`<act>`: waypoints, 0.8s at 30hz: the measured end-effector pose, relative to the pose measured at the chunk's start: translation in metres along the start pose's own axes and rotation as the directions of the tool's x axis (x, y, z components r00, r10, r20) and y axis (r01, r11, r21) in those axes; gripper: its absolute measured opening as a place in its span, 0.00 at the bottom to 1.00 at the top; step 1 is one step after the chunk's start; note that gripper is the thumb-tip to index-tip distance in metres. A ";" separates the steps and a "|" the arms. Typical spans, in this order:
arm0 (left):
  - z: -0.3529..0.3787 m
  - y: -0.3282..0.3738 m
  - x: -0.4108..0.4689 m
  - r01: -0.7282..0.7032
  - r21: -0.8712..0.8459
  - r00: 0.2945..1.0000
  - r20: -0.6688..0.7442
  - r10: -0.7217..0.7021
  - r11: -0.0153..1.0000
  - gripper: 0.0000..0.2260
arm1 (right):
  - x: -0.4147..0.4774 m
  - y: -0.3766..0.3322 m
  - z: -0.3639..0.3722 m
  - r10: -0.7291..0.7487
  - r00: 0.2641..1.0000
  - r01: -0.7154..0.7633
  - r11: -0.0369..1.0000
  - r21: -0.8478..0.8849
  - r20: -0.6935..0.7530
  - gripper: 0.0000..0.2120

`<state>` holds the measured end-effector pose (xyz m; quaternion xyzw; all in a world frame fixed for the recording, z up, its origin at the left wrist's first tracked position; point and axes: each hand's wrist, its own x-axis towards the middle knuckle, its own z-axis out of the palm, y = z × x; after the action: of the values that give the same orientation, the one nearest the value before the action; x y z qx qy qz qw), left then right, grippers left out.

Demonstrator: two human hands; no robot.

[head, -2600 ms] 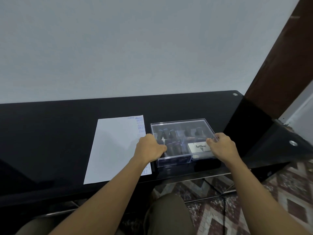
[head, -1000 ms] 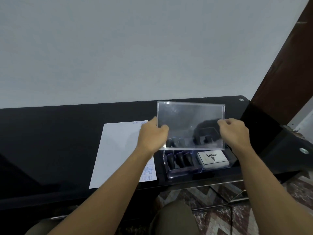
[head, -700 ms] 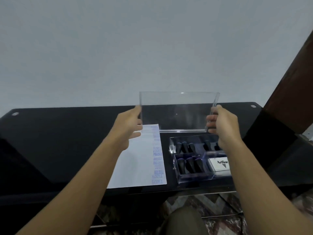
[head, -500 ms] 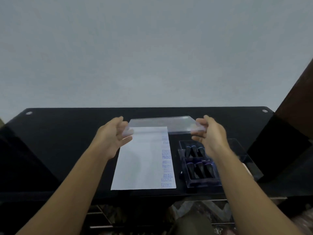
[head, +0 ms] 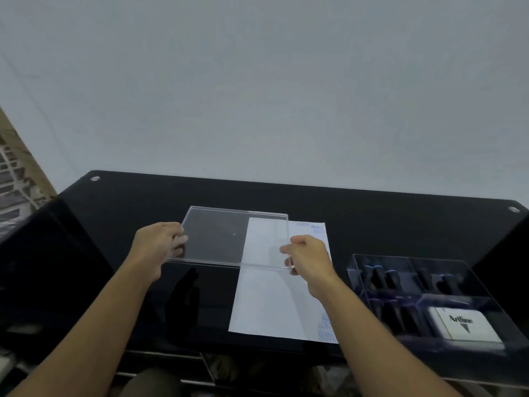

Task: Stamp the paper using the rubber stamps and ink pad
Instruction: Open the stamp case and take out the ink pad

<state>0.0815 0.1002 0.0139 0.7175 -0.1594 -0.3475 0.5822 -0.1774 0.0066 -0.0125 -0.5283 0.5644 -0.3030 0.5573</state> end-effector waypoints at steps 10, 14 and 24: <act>-0.036 0.001 0.063 -0.038 0.189 0.986 -0.154 0.068 0.981 0.04 | 0.029 -0.007 0.078 -0.055 0.998 0.061 0.983 -0.172 0.037 0.06; -0.038 0.001 0.077 -0.033 0.227 0.989 -0.134 0.064 0.973 0.05 | 0.035 -0.004 0.091 -0.046 0.999 0.050 0.973 -0.224 0.024 0.02; -0.043 -0.007 0.104 -0.061 0.248 0.984 -0.149 0.101 0.967 0.06 | 0.050 -0.015 0.107 -0.020 0.996 0.046 0.955 -0.291 0.092 0.07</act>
<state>0.1830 0.0674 -0.0217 0.8017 -0.1827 -0.2425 0.5148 -0.0625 -0.0180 -0.0347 -0.6272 0.5691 -0.2015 0.4921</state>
